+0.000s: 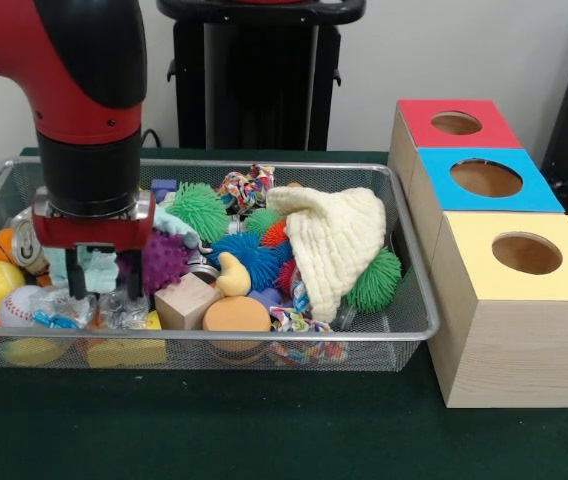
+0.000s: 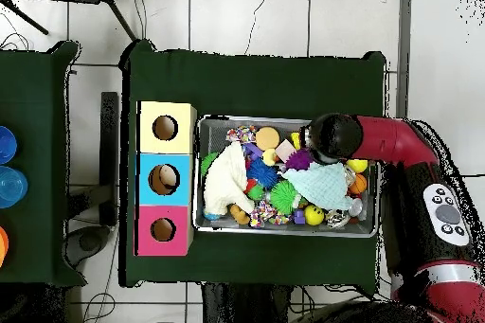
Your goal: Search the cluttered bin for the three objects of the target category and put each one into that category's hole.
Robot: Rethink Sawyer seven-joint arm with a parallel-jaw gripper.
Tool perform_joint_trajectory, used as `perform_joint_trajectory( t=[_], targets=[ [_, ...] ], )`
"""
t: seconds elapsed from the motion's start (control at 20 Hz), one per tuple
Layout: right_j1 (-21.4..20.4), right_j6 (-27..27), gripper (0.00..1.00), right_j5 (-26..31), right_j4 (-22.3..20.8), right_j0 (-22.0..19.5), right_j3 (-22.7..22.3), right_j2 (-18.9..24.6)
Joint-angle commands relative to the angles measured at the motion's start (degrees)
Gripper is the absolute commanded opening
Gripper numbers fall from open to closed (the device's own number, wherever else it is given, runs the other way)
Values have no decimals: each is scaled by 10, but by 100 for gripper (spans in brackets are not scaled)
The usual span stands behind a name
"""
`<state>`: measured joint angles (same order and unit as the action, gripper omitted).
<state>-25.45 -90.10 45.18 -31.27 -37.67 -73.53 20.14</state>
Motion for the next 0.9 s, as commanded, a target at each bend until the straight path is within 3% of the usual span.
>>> perform_joint_trajectory(
  t=[0.05, 0.9],
  targets=[
    [10, 96, 100, 25, -14, -14, 25, 26],
    [0, 75, 100, 9, -19, -9, -3, 17]
  ],
)
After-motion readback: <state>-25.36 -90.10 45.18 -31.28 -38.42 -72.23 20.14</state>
